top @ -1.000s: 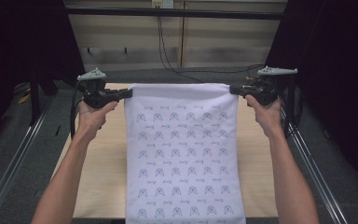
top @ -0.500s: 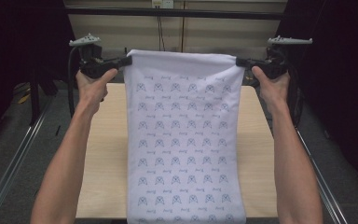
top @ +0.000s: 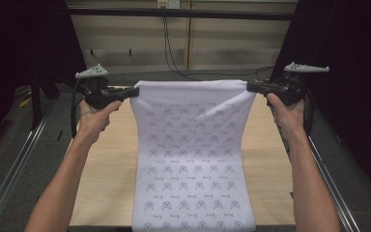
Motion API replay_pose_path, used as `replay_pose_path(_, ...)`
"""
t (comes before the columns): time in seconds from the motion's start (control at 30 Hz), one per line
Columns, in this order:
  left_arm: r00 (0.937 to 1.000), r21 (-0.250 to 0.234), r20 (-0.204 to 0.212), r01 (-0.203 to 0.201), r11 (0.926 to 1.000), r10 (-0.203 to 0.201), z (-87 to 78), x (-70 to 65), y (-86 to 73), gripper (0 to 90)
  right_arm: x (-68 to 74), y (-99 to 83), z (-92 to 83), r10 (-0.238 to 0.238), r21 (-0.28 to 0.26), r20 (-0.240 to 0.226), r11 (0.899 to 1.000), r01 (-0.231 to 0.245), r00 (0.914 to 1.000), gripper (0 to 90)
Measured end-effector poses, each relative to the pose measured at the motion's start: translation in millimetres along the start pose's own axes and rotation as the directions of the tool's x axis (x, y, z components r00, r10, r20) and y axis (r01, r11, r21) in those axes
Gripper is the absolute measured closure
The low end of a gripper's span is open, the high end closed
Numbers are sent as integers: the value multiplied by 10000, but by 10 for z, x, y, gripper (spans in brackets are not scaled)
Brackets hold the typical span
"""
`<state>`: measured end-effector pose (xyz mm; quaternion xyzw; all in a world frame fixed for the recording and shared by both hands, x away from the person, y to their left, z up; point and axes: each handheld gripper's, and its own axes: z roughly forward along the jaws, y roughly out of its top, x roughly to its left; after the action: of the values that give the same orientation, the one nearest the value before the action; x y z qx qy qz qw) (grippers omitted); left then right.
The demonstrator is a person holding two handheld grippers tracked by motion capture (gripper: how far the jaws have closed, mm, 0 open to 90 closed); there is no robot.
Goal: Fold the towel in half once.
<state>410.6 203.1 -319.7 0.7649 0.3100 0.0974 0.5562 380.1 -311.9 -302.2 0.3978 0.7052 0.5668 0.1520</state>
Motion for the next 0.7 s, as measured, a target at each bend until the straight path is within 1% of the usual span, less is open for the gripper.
replay_pose_path(0.03,9999,-56,162,47,10000,-46,-15,-14,-68,872,16,-53,-2,-33,84,-55,10000,34,10000,879)
replay_pose_path(0.07,9994,-25,293,183,9998,-182,-42,-46,-148,871,39,-108,-5,-88,187,-146,9998,91,9999,879)
replay_pose_path(0.1,9993,-61,329,197,9998,-195,-65,-73,-196,872,78,-172,-9,-178,333,-362,9993,190,9992,879)
replay_pose_path(0.13,9991,12,407,143,9999,-144,-93,-125,-264,872,102,-208,-11,-250,519,-550,9983,278,9982,879)
replay_pose_path(0.17,9988,144,487,52,9999,-59,-116,-183,-338,872,142,-258,-18,-411,806,-625,9957,461,9972,879)
replay_pose_path(0.2,9979,205,651,0,9998,-13,-142,-224,-418,872,177,-311,-33,-547,1012,-648,9930,611,9964,879)
replay_pose_path(0.23,9962,295,860,100,9995,-125,-167,-265,-525,871,205,-372,-54,-487,1117,-793,9921,575,9957,879)
replay_pose_path(0.3,9962,507,867,34,9987,-78,-210,-307,-677,872,274,-535,-103,-494,1360,-953,9888,622,9942,879)
replay_pose_path(0.37,9949,636,940,316,9975,-375,-265,-326,-877,871,338,-684,-152,-469,1548,-1105,9859,638,9928,879)
replay_pose_path(0.4,9940,678,964,455,9967,-520,-280,-332,-941,872,379,-796,-187,-341,1615,-1258,9854,544,9915,879)
replay_pose_path(0.43,9937,760,951,516,9958,-588,-297,-348,-1021,872,402,-860,-200,-301,1725,-1305,9836,526,9910,879)
replay_pose_path(0.47,9939,850,947,482,9952,-562,-316,-372,-1090,872,434,-939,-216,-302,1953,-1298,9792,554,9911,879)
replay_pose_path(0.5,9925,872,1040,555,9946,-645,-338,-394,-1153,872,468,-1012,-240,-284,2068,-1317,9768,555,9909,879)
replay_pose_path(0.57,9908,1030,1159,580,9930,-699,-373,-453,-1246,872,535,-1142,-301,-152,2113,-1440,9764,458,9895,879)
replay_pose_path(0.63,9911,1272,1189,453,9908,-605,-398,-523,-1310,872,599,-1255,-350,-91,2194,-1496,9747,422,9887,879)
replay_pose_path(0.67,9905,1385,1253,392,9896,-568,-410,-560,-1338,871,632,-1311,-372,-85,2296,-1468,9724,424,9891,879)
replay_pose_path(0.7,9919,1364,1177,311,9902,-473,-425,-608,-1374,872,660,-1371,-392,-94,2383,-1462,9702,444,9892,879)
